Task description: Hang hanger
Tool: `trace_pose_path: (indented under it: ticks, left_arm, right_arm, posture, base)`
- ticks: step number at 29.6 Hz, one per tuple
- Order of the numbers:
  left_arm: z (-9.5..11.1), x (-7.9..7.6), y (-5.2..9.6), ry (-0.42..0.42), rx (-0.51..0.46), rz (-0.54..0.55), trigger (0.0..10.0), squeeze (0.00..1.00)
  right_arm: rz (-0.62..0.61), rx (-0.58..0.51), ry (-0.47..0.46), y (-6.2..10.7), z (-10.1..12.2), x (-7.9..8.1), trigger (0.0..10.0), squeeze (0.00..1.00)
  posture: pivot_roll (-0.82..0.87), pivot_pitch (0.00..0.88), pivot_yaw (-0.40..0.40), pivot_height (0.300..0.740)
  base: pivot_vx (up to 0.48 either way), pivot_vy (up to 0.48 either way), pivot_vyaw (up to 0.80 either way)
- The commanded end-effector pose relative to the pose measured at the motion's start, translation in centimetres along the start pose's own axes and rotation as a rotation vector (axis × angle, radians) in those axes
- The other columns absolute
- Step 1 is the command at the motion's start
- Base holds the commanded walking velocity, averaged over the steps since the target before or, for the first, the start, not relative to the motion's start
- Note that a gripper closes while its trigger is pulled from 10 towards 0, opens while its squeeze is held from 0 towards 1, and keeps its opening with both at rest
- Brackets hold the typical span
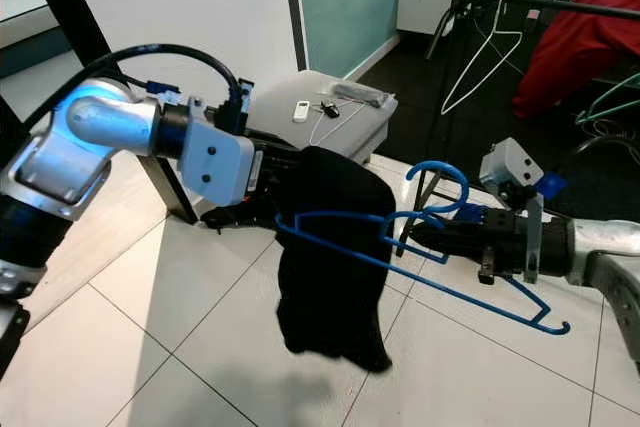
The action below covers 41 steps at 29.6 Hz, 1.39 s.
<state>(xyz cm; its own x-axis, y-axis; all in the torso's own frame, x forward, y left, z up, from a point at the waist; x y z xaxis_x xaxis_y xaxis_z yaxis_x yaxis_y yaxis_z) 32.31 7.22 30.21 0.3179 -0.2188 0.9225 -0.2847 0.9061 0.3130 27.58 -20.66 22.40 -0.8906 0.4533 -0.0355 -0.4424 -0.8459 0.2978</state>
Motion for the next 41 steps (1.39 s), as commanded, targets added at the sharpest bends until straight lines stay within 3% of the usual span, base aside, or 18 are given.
trace_pose_path:
  ticks: [1,18,28,36,41]
  left_arm:
    - [-0.4,0.0,0.6,-0.009,0.022,0.018,10.0,0.00]
    - [-1.0,0.0,0.7,-0.023,0.047,0.015,10.0,0.00]
    - [-1.9,-0.1,1.2,-0.024,0.088,0.017,10.0,0.00]
    - [-2.0,-0.2,1.2,-0.022,0.089,0.017,10.0,0.00]
    - [-2.3,-0.4,1.1,-0.020,0.097,0.015,10.0,0.00]
  right_arm:
    - [0.000,-0.008,0.014,0.2,0.5,0.2,10.0,0.00]
    - [-0.023,-0.005,0.024,0.9,0.7,0.2,10.0,0.00]
    - [-0.009,0.068,0.010,2.5,0.1,0.5,10.0,0.00]
    - [-0.049,0.032,0.046,2.9,1.2,-0.2,10.0,0.00]
    - [0.024,-0.038,0.015,2.9,2.3,0.8,10.0,0.00]
  posture:
    - [-0.12,0.041,0.062,0.740]
    - [-0.12,0.034,0.063,0.740]
    - [-0.12,0.029,0.060,0.740]
    - [-0.12,0.035,0.061,0.740]
    - [-0.12,0.038,0.062,0.740]
  base:
    - [0.000,0.000,0.00]
    - [0.000,0.000,0.00]
    - [0.000,0.000,0.00]
    - [0.000,0.000,0.00]
    - [0.000,0.000,0.00]
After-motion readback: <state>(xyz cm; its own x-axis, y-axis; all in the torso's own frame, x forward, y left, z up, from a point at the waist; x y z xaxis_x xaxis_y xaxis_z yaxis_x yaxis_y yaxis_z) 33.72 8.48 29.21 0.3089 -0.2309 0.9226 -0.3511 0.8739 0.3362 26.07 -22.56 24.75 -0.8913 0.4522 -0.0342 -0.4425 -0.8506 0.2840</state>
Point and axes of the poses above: a point about 5 cm out from each wrist's last joint towards the gripper, its own y axis pointing back from the gripper into the wrist, its own z axis along the axis of the wrist's last joint, x = y × z, the point moved 4 cm from there along -y, pointing out of the wrist towards the gripper, and after that the axes turned 2 degrees about -y, right-handed, at the moved point
